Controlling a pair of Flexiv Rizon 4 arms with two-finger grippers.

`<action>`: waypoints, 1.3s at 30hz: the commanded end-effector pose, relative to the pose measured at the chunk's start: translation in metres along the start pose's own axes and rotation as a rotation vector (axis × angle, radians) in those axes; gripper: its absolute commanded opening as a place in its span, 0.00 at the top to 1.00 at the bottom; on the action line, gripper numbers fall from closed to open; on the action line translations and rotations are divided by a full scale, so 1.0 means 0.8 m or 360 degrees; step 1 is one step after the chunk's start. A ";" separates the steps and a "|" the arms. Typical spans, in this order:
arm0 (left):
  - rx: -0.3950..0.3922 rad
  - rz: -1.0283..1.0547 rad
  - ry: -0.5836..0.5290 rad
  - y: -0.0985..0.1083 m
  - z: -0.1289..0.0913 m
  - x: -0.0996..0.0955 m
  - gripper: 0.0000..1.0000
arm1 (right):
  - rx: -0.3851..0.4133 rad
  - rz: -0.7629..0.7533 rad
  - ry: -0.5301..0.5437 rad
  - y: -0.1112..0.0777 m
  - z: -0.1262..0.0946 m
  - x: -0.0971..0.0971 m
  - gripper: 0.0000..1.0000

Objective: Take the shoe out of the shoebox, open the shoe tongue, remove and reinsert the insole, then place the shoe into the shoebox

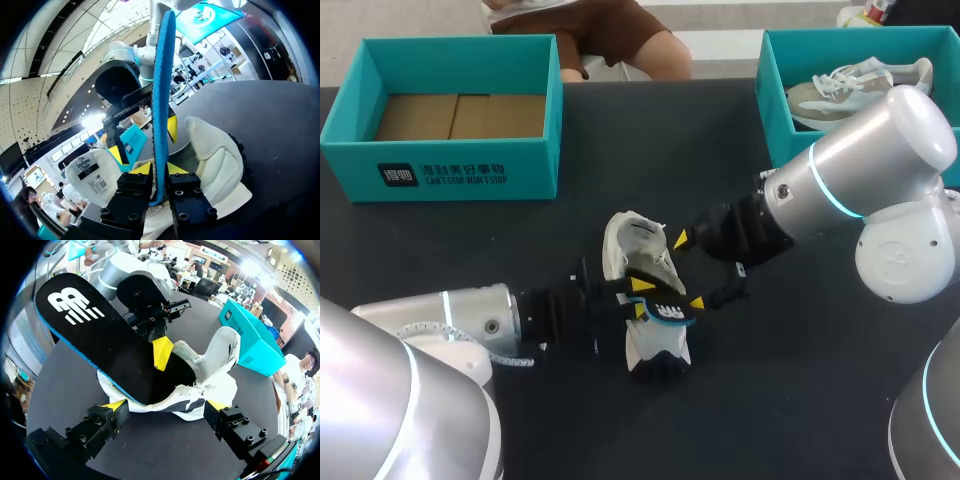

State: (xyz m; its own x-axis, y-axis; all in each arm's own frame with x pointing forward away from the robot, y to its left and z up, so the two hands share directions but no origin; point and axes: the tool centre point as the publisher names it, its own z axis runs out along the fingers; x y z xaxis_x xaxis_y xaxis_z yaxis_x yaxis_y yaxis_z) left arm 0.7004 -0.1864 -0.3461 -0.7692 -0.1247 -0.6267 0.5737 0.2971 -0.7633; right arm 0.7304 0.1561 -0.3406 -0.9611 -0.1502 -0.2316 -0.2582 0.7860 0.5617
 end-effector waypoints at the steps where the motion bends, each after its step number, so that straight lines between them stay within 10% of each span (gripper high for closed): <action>1: 0.0021 0.0008 -0.0016 -0.006 -0.004 0.000 0.27 | -0.0002 -0.0001 -0.0002 0.000 0.001 0.001 0.00; 21: 0.0125 0.0027 0.0001 -0.052 -0.024 0.002 0.53 | -0.0002 -0.0001 -0.0002 0.000 0.001 0.001 0.00; 39: -0.0229 -0.0061 0.0185 -0.058 -0.027 -0.003 0.56 | -0.0002 -0.0001 -0.0002 0.000 0.001 0.001 0.00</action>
State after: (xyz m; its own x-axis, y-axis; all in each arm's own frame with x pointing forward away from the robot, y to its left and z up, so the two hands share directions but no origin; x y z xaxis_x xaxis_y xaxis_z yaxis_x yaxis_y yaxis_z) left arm 0.6652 -0.1718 -0.3047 -0.8101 -0.0655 -0.5826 0.5196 0.3800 -0.7653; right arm 0.7304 0.1562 -0.3406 -0.9611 -0.1503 -0.2317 -0.2583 0.7860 0.5617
